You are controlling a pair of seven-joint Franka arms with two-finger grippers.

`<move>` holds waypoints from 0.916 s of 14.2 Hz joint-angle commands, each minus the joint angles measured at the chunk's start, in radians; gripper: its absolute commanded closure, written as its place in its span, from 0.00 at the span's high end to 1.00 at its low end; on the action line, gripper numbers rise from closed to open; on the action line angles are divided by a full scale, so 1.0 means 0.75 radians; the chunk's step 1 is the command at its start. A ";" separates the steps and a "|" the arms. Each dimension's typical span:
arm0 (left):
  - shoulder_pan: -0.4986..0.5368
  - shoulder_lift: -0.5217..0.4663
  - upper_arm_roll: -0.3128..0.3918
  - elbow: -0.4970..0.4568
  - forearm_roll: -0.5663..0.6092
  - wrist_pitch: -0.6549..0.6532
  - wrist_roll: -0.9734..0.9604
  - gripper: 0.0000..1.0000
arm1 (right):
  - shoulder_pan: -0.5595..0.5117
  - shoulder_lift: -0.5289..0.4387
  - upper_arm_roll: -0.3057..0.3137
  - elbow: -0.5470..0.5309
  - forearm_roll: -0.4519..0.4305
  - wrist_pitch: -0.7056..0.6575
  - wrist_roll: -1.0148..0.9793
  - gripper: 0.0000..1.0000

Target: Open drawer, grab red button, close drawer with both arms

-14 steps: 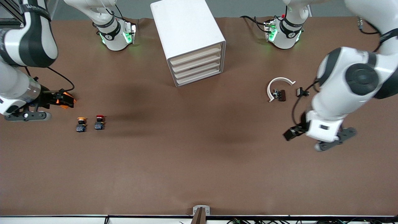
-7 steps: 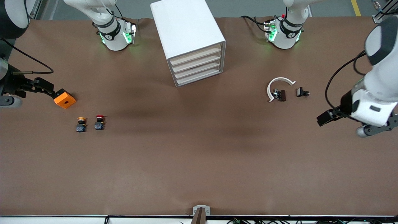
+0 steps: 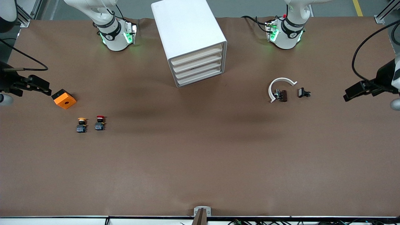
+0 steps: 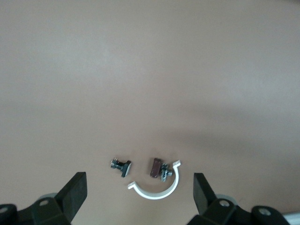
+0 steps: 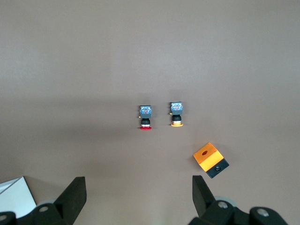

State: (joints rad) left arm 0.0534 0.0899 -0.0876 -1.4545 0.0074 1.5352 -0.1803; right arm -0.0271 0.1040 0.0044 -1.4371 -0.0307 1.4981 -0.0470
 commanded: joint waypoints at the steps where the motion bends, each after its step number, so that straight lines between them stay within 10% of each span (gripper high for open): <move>1: -0.024 -0.203 0.045 -0.230 -0.042 0.011 0.071 1.00 | -0.025 0.025 0.012 0.061 0.023 -0.032 0.005 1.00; 13: -0.022 -0.261 -0.016 -0.268 -0.028 -0.055 0.105 1.00 | -0.021 0.027 0.017 0.065 0.008 -0.032 0.009 1.00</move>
State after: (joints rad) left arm 0.0430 -0.0890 -0.0901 -1.6486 -0.0112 1.5045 -0.1156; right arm -0.0343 0.1088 0.0067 -1.4228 -0.0248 1.4941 -0.0470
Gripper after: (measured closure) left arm 0.000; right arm 0.000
